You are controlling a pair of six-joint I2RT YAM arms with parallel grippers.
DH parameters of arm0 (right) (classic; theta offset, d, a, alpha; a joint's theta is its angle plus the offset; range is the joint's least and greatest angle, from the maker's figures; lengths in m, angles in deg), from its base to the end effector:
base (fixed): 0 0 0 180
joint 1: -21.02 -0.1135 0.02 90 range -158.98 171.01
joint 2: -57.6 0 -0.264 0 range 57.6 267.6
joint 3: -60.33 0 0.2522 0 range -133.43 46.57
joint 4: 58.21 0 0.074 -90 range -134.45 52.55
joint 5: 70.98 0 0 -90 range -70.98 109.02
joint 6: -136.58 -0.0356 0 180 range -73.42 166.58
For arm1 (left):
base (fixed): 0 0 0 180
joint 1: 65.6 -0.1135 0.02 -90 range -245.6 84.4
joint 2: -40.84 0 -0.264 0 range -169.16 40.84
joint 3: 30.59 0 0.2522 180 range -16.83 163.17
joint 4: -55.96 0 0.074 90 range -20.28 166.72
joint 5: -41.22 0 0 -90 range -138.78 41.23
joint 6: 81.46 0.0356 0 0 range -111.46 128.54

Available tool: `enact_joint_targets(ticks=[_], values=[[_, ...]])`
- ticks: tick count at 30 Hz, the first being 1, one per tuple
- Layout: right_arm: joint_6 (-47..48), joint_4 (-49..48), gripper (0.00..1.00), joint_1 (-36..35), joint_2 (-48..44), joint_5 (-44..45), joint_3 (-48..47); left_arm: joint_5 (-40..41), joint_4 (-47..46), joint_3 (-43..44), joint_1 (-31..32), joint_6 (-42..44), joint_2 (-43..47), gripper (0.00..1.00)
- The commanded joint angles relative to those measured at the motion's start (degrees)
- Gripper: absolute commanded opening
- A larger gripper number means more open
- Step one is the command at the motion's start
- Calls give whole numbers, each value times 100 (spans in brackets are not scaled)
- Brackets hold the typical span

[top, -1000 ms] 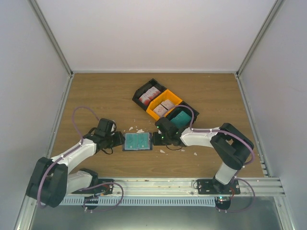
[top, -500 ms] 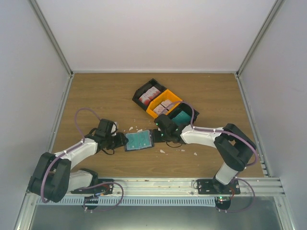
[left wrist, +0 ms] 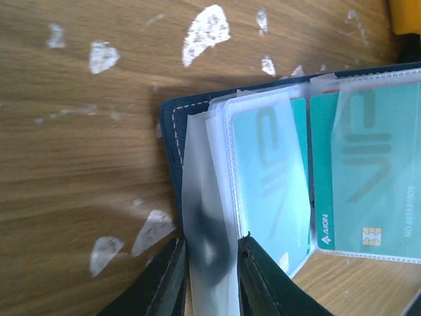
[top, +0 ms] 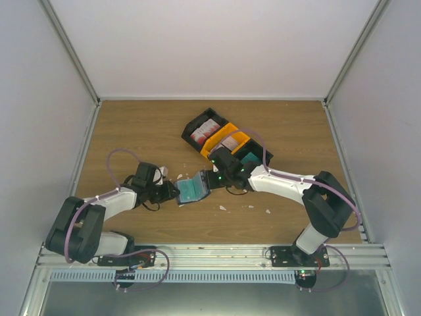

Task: Put the credit cards into the card holder
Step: Close the card holder at the center of the board.

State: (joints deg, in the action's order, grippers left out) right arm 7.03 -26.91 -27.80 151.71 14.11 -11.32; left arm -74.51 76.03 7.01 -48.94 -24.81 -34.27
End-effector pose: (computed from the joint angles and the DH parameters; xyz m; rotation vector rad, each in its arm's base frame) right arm 0.2194 0.2554 0.1922 -0.2524 2.6505 0.6890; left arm 0.1959 -0.0747 0.1255 -0.2129 2.6776 -0.8841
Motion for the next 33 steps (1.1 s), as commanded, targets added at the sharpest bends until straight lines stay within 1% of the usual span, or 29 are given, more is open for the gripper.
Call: enact_joint_targets(ticks=[1, 4, 6, 10, 14, 16, 20, 22, 25, 28, 31, 33], values=[[148, -174, 1, -73, -130, -472, -210, -496, -521, -203, 27, 80, -377, 24], [88, -396, 1, -109, -96, -696, -247, -667, -618, -204, 55, 57, -539, 24], [41, -578, 0, -149, -32, -862, -243, -726, -838, -180, 72, 62, -660, 24], [-29, -1075, 0, -189, 256, -1217, -191, -887, -1157, -169, 108, -7, -912, 24], [-58, -1650, 1, -190, 656, -1636, -178, -823, -1395, -194, 116, -158, -1056, 24], [-59, -1867, 1, -191, 843, -1832, -175, -646, -1329, -199, 117, -222, -1019, 24], [-6, -1995, 0, -193, 1170, -2024, -240, 44, -913, -305, 118, -411, -502, 27], [35, -2052, 1, -196, 1285, -2111, -239, 237, -705, -385, 117, -510, -157, 31], [109, -2089, 2, -192, 1491, -2274, -285, 499, -298, -521, 131, -662, 359, 31], [153, -2061, 4, -197, 1720, -2378, -370, 1197, 302, -584, 164, -834, 1062, 31], [196, -1951, 10, -191, 1879, -2343, -456, 1591, 761, -571, 169, -898, 1665, 31], [242, -1825, 16, -194, 1961, -2289, -541, 1593, 901, -507, 166, -884, 1939, 32]])
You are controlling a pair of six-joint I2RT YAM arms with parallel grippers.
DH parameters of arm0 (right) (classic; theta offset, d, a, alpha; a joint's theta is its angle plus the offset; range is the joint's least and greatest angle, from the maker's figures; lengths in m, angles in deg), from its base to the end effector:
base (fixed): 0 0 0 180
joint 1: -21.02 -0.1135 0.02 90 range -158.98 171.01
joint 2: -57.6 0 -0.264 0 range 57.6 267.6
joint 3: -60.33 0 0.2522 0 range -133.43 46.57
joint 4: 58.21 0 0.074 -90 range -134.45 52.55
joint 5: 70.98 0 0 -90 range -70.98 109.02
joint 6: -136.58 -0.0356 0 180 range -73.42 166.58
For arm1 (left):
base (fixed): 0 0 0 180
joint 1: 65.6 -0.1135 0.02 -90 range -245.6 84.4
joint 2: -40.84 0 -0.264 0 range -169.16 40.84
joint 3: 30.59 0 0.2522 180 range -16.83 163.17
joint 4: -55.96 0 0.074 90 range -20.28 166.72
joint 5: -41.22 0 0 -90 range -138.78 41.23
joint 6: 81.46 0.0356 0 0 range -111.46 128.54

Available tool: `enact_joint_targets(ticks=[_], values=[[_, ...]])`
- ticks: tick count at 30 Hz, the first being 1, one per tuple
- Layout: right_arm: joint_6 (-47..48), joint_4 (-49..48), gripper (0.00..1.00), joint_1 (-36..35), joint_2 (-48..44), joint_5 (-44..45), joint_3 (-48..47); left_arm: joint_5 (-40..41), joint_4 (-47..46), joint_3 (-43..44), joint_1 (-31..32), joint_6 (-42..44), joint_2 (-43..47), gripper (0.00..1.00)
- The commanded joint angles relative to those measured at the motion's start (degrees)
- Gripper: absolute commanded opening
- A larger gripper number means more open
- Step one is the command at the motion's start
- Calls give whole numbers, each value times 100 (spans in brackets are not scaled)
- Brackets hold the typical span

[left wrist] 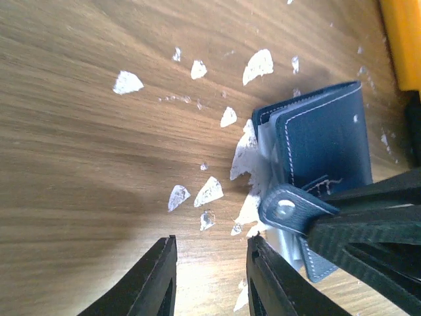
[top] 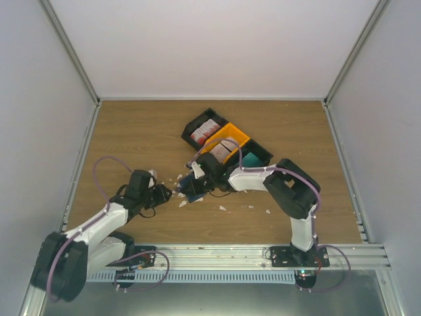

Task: Put the credit cards into the card holder
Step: Close the card holder at the center of the board.

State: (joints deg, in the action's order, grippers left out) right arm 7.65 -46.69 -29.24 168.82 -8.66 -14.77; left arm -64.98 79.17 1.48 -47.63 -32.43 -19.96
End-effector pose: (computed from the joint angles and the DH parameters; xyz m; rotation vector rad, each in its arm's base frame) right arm 0.2369 0.3108 0.1330 -0.5205 2.6486 1.2024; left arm 0.1673 -0.0647 0.1375 -0.3925 2.5680 -0.7618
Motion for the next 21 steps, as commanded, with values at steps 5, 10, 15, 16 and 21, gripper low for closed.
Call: enact_joint_targets(ticks=[5, 10, 15, 16, 21], values=[[261, 320, 30, -45, 86, 152, -256, 86, 382, 216, 36, 98, 691, 33], [260, 308, 34, -28, -254, 299, -220, -300, 163, 391, 36, 274, 589, 34], [151, -82, 36, 49, -791, 396, 94, -848, -199, 552, 34, 482, 482, 37], [122, -163, 36, 71, -895, 453, 170, -976, -288, 578, 39, 499, 440, 38], [28, -223, 35, 185, -1397, 895, 509, -1383, -538, 785, 39, 563, 192, 39]])
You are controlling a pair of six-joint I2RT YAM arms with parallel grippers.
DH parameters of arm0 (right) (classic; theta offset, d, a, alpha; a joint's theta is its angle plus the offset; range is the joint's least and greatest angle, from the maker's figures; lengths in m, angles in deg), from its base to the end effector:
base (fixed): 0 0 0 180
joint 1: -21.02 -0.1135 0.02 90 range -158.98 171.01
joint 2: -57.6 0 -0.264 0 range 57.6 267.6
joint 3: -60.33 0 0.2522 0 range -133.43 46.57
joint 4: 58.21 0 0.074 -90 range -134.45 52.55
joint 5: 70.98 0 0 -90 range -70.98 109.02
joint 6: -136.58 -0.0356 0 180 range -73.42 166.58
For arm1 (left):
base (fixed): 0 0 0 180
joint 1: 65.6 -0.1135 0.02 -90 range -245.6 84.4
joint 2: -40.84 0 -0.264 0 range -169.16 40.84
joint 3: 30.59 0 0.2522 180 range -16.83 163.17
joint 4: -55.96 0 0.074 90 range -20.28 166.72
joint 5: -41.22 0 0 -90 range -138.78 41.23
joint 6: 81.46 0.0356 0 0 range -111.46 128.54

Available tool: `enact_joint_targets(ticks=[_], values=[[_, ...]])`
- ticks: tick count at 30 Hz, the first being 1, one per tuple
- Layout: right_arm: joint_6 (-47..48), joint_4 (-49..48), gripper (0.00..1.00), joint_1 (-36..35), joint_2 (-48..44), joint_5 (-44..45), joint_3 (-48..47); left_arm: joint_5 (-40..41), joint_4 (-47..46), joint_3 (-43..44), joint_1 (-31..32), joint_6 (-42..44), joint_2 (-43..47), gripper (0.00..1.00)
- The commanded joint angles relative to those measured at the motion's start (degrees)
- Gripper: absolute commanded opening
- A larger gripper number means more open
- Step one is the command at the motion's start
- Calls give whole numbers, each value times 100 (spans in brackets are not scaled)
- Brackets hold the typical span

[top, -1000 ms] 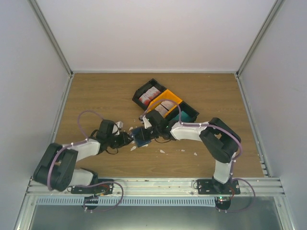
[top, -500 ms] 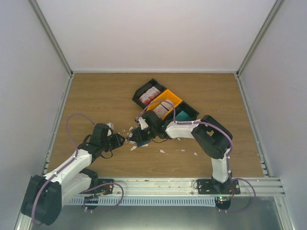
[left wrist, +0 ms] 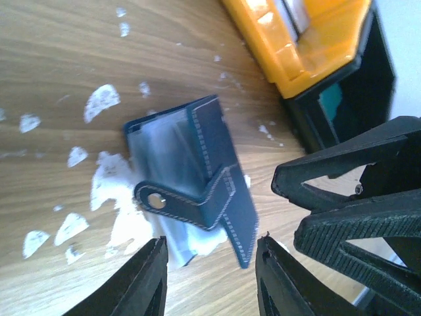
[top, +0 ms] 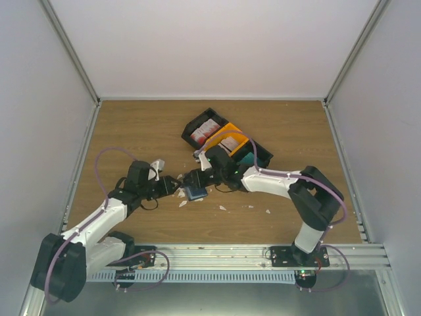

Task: Put the credit cards into the card holder
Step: Close the card holder at the center of the board.

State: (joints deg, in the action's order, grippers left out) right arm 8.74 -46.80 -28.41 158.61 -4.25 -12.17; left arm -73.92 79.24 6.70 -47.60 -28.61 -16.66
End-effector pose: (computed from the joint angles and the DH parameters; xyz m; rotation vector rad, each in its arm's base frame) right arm 0.2325 0.2931 0.1838 -0.4948 2.4786 1.1860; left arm 0.1778 -0.0737 0.1759 -0.1755 2.4477 -0.9687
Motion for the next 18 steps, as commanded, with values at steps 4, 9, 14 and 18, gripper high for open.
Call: enact_joint_targets(ticks=[4, 9, 14, 18], values=[[-99, -170, 35, 165, -654, 679, 548, -461, -556, 427, 37, 198, -231, 39], [120, 270, 34, 198, -623, 1064, 583, -579, -552, 593, 45, 201, -419, 39], [652, 1125, 33, 101, -94, 1366, 150, -635, -569, 682, 91, 228, -581, 39], [922, 1577, 33, -121, 338, 1701, -192, -673, -563, 841, 175, 347, -868, 39]])
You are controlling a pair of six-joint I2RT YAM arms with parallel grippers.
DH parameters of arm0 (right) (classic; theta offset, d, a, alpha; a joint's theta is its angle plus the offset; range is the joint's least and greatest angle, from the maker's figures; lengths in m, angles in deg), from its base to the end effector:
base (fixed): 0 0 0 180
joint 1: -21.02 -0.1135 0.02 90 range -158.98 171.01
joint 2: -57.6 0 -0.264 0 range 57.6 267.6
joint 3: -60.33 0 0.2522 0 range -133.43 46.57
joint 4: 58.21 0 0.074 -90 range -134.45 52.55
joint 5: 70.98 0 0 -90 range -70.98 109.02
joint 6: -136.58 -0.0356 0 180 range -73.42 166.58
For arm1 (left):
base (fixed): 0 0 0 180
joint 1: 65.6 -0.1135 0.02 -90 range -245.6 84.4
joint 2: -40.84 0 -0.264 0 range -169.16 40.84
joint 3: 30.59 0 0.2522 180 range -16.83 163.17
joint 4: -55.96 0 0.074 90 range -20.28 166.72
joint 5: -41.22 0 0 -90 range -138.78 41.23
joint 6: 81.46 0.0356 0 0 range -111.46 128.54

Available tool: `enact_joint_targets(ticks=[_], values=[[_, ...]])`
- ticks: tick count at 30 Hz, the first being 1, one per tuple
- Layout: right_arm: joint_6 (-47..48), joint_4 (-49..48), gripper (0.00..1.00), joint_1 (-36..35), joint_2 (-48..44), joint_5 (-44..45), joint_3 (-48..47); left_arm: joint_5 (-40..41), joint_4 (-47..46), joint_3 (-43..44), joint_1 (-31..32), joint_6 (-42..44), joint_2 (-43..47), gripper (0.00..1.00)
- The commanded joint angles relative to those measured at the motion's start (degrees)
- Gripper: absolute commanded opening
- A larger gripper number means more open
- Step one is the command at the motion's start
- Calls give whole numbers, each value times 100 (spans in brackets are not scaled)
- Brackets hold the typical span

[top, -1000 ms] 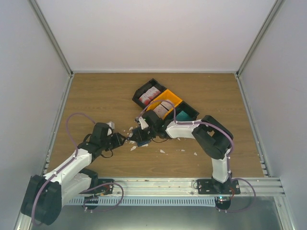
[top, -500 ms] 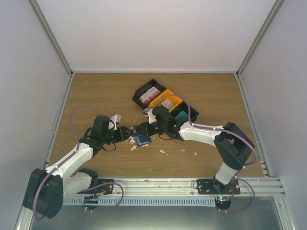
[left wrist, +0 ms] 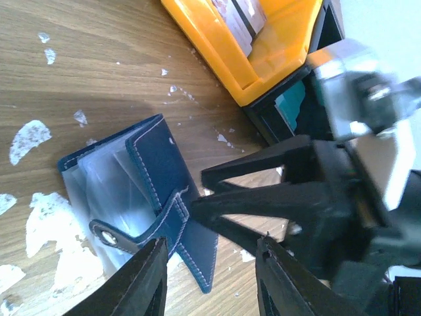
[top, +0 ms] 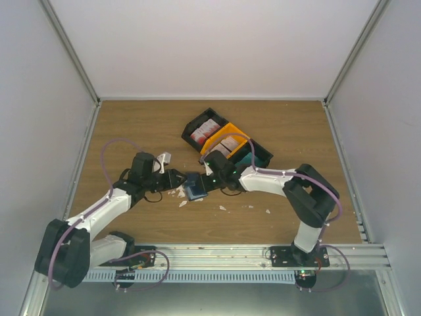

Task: Put the credit cards into the card holder
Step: Close the card holder at the center of the board, then turn over the card holder at the center of the board.

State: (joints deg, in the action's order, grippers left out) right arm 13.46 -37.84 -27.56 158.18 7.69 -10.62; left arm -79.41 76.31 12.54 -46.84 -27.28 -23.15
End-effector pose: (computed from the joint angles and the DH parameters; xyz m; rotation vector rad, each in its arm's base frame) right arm 0.2314 0.2729 0.1649 -0.4459 2.5820 0.8198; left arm 0.2012 -0.0875 0.1920 -0.0612 2.4170 -1.0828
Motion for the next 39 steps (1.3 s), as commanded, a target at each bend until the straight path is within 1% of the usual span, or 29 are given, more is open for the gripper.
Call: enact_joint_targets(ticks=[1, 4, 9, 13, 15, 24, 28, 31, 39], values=[[463, 769, 32, -251, 474, 615, -414, -129, -276, 296, 118, 234, -302, 38], [412, 902, 31, -325, 651, 845, -478, -125, -377, 317, 165, 246, -519, 34], [258, 934, 30, -351, 811, 912, -423, -228, -577, 323, 205, 286, -1008, 31], [144, 824, 29, -350, 734, 886, -302, -314, -649, 387, 245, 346, -1400, 29], [84, 746, 29, -337, 647, 837, -251, -214, -580, 434, 259, 376, -1567, 28], [-57, 208, 30, -222, 207, 328, -76, 225, -154, 418, 324, 594, -2096, 27], [-193, 46, 30, -115, -65, 312, 37, 621, 52, 389, 337, 653, -2220, 26], [-321, -105, 32, 33, -255, 278, 207, 819, 86, 314, 343, 678, -2230, 25], [-410, -268, 39, 305, 102, -490, 360, 964, 63, 174, 339, 657, -2355, 23]])
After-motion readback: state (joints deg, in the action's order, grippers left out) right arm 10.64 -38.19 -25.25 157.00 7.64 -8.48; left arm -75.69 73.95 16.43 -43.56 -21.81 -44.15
